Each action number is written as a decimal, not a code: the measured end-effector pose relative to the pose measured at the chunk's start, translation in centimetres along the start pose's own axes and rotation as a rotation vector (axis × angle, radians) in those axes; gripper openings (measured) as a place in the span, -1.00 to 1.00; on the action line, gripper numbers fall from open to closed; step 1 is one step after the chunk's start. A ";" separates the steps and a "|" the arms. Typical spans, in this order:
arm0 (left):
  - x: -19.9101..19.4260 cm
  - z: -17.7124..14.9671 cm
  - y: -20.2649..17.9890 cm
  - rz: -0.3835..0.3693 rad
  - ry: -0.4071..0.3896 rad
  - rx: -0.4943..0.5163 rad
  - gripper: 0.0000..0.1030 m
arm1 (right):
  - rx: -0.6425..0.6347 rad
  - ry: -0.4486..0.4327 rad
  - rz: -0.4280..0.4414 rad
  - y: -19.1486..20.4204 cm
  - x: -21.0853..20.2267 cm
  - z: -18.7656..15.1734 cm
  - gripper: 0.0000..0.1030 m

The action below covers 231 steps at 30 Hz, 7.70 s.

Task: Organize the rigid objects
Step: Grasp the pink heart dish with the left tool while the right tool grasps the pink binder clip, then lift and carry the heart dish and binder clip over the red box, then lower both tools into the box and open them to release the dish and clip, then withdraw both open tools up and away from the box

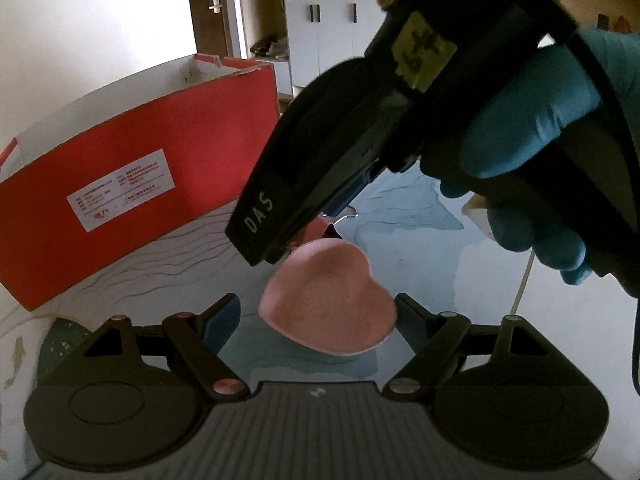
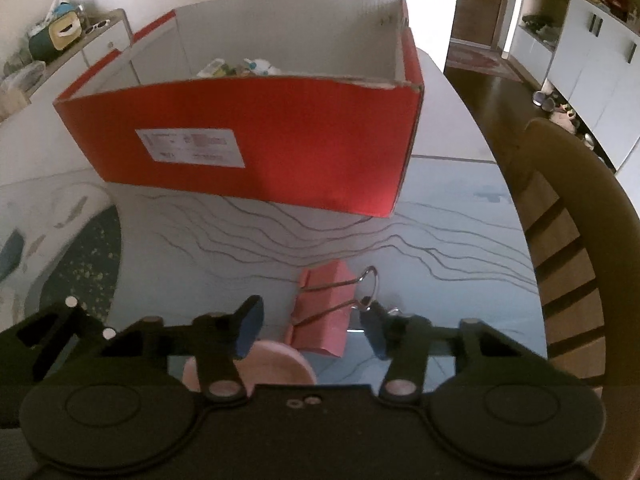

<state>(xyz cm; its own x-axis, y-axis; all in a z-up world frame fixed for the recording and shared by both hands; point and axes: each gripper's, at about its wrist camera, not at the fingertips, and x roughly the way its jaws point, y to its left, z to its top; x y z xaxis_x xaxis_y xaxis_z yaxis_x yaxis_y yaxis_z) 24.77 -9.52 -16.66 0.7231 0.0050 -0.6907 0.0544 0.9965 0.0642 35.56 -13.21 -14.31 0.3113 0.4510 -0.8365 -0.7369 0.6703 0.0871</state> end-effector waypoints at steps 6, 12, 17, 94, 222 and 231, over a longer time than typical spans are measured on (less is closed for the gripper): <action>0.3 -0.2 0.0 0.005 -0.001 0.004 0.53 | -0.015 0.007 -0.019 -0.1 0.3 0.0 -0.22; 0.5 -0.3 -0.3 0.006 0.000 0.024 0.38 | -0.058 0.011 -0.054 0.9 0.5 0.1 -0.23; 0.3 -0.3 -0.5 0.007 0.003 0.028 0.37 | -0.051 0.006 -0.053 0.6 0.4 0.1 -0.36; -7.7 15.6 17.4 0.177 -0.020 -0.144 0.37 | -0.070 -0.262 0.055 1.8 -10.5 11.7 -0.37; -14.1 11.5 13.7 0.157 -0.106 -0.307 0.99 | -0.031 -0.522 0.195 3.6 -18.7 2.3 0.99; -15.4 11.4 11.8 0.165 -0.141 -0.254 0.99 | -0.009 -0.549 0.174 3.4 -19.7 0.6 0.99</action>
<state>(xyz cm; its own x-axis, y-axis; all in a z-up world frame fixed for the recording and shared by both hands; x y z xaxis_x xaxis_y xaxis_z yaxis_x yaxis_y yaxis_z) 22.18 1.22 2.95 0.7971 0.1738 -0.5783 -0.2317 0.9724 -0.0272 27.28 -19.48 2.80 0.4487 0.7957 -0.4069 -0.8098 0.5546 0.1915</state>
